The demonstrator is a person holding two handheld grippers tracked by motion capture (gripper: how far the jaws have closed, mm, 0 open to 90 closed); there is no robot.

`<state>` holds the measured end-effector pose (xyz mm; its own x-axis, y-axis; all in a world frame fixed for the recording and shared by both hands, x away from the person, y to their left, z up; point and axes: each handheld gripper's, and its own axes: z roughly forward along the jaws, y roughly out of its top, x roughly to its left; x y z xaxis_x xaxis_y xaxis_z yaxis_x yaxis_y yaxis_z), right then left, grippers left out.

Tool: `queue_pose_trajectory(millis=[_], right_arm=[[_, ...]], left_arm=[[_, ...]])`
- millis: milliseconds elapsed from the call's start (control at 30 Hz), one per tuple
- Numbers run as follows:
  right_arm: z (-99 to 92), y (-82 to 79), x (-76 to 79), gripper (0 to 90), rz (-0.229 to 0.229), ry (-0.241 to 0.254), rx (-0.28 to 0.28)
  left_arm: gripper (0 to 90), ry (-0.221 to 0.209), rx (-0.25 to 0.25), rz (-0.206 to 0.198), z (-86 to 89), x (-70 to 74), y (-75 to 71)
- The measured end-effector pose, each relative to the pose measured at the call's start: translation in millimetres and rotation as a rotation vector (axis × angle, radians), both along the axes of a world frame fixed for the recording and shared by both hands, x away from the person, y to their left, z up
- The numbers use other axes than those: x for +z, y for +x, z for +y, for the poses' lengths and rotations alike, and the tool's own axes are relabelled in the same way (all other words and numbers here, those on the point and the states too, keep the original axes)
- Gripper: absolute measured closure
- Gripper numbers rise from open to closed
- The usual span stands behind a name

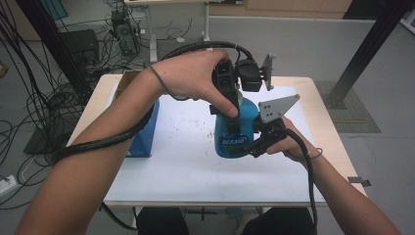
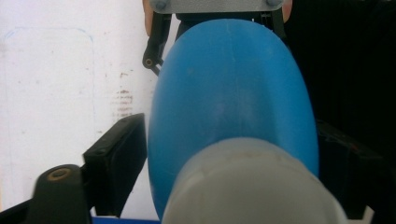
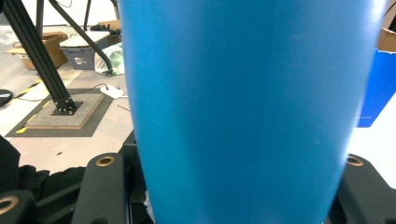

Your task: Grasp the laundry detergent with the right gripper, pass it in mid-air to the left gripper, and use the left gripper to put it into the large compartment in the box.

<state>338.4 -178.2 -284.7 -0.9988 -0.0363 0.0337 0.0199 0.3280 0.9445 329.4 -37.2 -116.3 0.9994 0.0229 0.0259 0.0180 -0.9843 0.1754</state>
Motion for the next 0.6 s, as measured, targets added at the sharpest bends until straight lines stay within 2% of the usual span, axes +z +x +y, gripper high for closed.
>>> queue_pose_trajectory(millis=[333, 600], right_arm=[[0.2, 0.0, 0.0, 40.8, 0.001, 0.000, -0.002], [0.8, 0.6, -0.7, 40.8, 0.002, 0.000, -0.002]], left_arm=[[37.0, 0.003, -0.002, 0.008, 0.7, 0.5, 0.8], [37.7, 0.009, 0.008, 0.013, 0.6, 0.2, 1.9]])
